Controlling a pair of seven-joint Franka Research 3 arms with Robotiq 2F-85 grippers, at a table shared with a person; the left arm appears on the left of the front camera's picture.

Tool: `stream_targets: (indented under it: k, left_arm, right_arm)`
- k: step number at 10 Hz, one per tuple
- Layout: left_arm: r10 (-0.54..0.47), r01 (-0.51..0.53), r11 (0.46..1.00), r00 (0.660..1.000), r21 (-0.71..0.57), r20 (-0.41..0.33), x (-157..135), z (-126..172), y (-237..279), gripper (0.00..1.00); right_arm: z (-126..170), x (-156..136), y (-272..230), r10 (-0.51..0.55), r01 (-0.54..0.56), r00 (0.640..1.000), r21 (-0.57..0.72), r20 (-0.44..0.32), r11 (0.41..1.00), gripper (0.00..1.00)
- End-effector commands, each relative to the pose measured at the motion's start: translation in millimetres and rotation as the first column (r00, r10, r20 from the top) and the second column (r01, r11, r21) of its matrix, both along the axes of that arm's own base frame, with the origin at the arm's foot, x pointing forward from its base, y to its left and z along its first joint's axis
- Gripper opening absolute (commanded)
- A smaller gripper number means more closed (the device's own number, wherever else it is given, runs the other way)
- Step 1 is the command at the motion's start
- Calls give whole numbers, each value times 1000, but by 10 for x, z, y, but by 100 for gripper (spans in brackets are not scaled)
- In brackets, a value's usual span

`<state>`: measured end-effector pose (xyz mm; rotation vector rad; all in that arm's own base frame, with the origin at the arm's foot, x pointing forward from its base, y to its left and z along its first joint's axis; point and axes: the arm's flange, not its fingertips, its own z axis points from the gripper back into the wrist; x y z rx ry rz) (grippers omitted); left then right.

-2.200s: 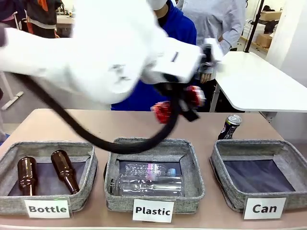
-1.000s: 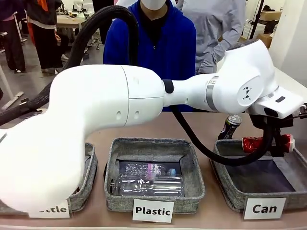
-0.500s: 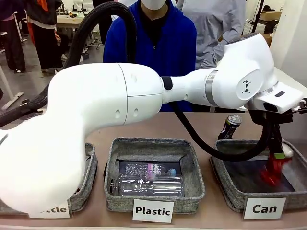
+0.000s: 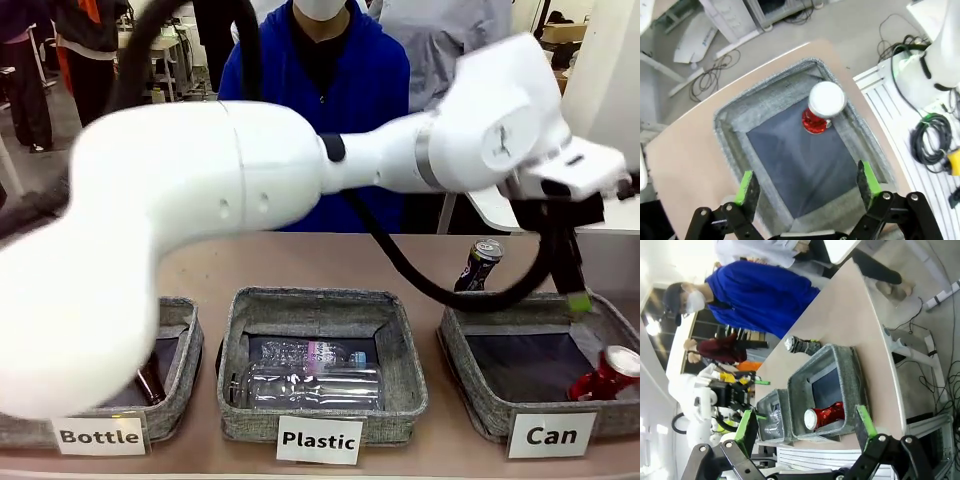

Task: Sort the can waste into the basket.
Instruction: Pick up the can waste from the table and place it in the right Fabric basket.

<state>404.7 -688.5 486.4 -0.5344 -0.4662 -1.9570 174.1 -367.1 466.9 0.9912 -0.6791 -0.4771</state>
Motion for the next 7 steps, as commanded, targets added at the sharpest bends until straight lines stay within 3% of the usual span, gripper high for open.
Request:
stream_targets:
  k: [1,2,4,6,7]
  left_arm:
    - [-26,25,999,998,-26,-56,-168,365,762,100]
    - [-65,57,995,994,-84,-90,-250,511,1172,100]
    - [26,-49,987,989,-153,-147,-393,681,2066,100]
    - [89,-122,982,973,-145,-214,-533,679,2739,100]
    - [130,-178,974,946,-140,-295,-577,598,3116,100]
  right_arm:
    - [9,241,401,88,-88,996,-4,-36,996,100]
    - [-5,417,599,130,-130,991,4,-37,991,100]
    - [-30,749,1052,260,-259,965,40,-19,965,100]
    - [-84,1005,1537,353,-352,936,47,-1,935,100]
    - [-123,1111,1813,405,-405,914,53,0,913,100]
